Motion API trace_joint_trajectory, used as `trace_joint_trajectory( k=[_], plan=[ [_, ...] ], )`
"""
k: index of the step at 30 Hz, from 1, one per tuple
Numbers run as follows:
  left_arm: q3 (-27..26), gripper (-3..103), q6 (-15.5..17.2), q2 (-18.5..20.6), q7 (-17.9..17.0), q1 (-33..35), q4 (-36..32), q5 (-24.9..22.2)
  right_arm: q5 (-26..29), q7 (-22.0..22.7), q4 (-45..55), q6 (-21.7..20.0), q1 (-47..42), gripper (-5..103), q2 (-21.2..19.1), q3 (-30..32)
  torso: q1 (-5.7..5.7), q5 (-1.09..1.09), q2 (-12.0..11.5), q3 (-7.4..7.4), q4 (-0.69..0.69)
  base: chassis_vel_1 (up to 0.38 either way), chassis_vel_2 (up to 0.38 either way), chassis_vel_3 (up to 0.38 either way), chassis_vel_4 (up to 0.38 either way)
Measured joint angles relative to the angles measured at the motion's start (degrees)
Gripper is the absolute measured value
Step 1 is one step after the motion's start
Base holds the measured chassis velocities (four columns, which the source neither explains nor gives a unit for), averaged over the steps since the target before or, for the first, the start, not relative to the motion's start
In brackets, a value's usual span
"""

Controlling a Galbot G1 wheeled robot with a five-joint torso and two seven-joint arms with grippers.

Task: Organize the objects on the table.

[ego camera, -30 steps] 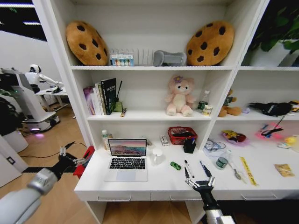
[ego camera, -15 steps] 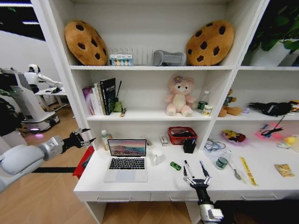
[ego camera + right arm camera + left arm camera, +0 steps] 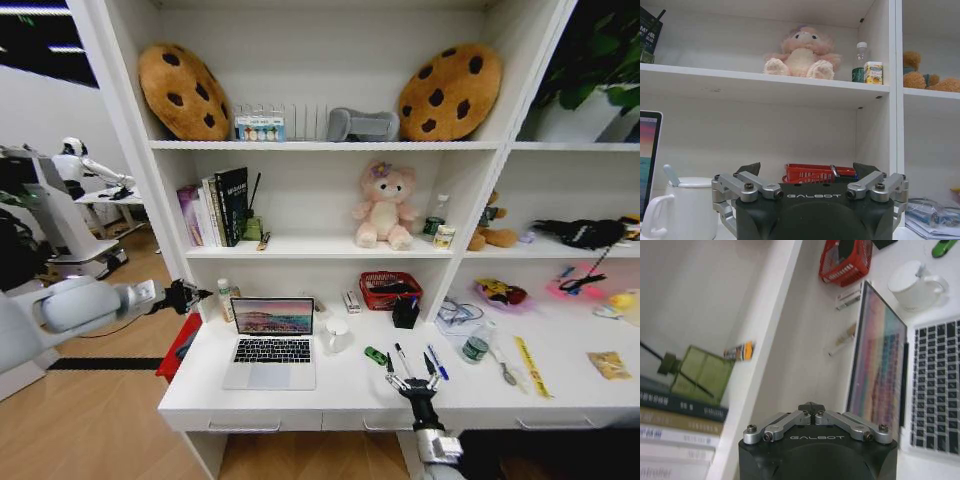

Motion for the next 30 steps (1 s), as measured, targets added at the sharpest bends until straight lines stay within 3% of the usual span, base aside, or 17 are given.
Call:
trace_joint_trajectory(
  k=[1,3,6,11,12,21,23,30],
  plan=[
    [0.00,0,0.00,0.00,0.00,0.00,0.00,0.00,0.00,0.00,0.00,0.00,0.00,100,0.00,0.00,0.00,0.00,0.00,0.00,0.00,0.000,0.000,0.000,0.000],
    [-11.52,0,1.31,5.83,-1.19,12.50,2.77,-0.48,0.22,0.12,0.00,0.00,-0.17,100,-0.09,0.57,0.01,0.02,0.00,0.00,-0.06,0.000,0.000,0.000,0.000],
    [-13.28,0,2.29,7.94,-1.19,18.41,2.62,-0.90,0.88,0.19,0.08,0.00,-0.55,100,-0.60,1.55,0.02,-0.05,-0.01,0.02,-0.06,0.000,0.000,0.000,0.000],
    [-15.29,0,2.41,8.77,-1.35,21.03,2.61,-0.61,1.49,0.18,-0.81,0.17,-0.37,100,-1.29,2.51,0.00,0.04,0.00,-0.01,0.01,0.000,0.000,0.000,0.000],
    [-16.70,0,2.65,9.55,-1.36,22.67,3.50,-0.35,1.68,0.18,-1.06,0.19,-0.08,100,-1.61,2.75,0.00,-0.04,-0.01,0.00,0.01,0.000,0.000,0.000,0.000],
    [-18.95,0,2.81,14.04,-0.90,24.47,7.39,0.41,2.22,0.20,-1.14,-0.05,0.77,100,-1.86,3.29,0.00,-0.01,0.00,0.00,-0.02,0.000,0.000,0.000,0.000],
    [-18.89,0,2.81,15.79,0.17,24.72,8.58,1.32,2.57,-0.03,-1.59,0.10,0.57,100,-1.72,4.14,0.00,-0.01,0.00,0.00,-0.04,0.000,0.000,0.000,0.000],
    [-17.58,0,1.35,16.17,3.58,24.67,9.39,2.86,3.45,-0.86,-2.75,0.91,0.24,100,-1.60,5.82,-0.01,0.01,0.01,-0.02,-0.01,0.000,0.000,0.000,0.000]
  ],
)
